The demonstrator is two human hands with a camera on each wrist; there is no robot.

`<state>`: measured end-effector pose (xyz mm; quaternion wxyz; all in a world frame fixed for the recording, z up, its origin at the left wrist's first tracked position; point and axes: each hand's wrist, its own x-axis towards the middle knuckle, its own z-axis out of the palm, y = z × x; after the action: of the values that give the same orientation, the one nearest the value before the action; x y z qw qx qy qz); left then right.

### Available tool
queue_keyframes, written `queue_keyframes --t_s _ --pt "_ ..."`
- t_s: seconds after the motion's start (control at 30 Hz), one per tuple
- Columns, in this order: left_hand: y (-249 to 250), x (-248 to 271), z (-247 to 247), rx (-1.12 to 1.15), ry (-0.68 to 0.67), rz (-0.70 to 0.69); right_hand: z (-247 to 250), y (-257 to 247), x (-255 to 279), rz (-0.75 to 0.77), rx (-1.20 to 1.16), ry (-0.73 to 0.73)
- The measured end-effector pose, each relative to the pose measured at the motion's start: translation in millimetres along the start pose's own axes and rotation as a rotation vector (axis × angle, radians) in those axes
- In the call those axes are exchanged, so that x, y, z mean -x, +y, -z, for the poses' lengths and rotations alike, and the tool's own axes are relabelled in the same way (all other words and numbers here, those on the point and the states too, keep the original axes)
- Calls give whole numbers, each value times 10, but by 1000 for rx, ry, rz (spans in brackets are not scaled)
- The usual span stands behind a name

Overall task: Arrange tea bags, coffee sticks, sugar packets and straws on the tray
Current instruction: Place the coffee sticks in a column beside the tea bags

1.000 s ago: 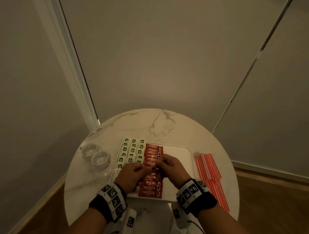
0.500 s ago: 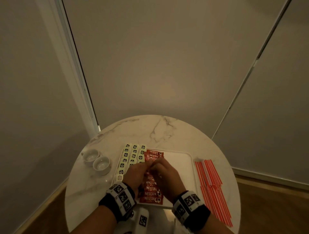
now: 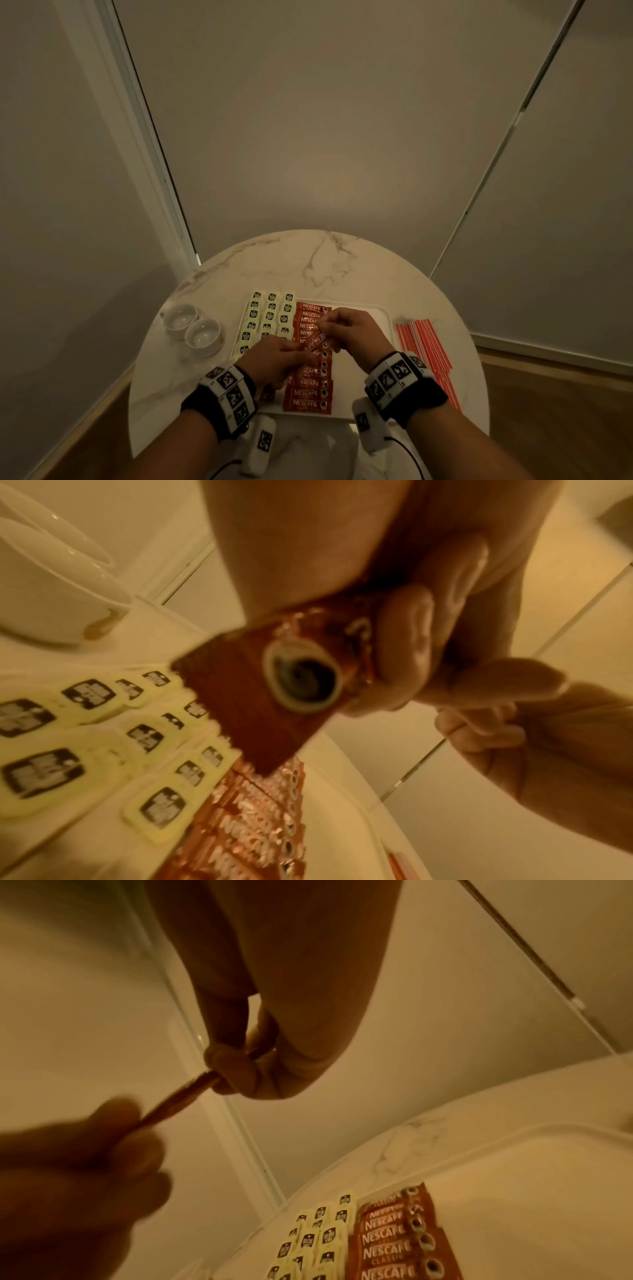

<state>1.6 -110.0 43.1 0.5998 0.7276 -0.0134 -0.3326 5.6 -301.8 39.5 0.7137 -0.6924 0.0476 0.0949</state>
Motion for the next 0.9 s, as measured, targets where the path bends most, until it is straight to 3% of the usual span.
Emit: queue_keyframes --t_s 0.1,0.27,0.37,0.43,0.5,0.6,0.77,0.9 --pt "-112 -15 2 4 -12 31 28 81 -13 -47 -79 65" --pt "-182 -91 -123 110 110 -22 -136 327 42 -167 -139 5" --pt "-206 -161 -146 -35 135 -19 -185 375 7 -169 -126 6" --pt "-245 -240 -68 -105 239 -55 -135 350 -46 -168 -7 -16" --pt "-272 -311 27 -27 360 -92 -94 321 -68 -163 265 -134" --pt "-267 -378 61 9 308 -67 -96 300 -40 -153 603 -329" --pt "-407 -428 44 44 215 50 -51 426 -13 -252 688 -423" --pt "-583 -463 27 300 244 152 32 585 -34 -256 683 -419"
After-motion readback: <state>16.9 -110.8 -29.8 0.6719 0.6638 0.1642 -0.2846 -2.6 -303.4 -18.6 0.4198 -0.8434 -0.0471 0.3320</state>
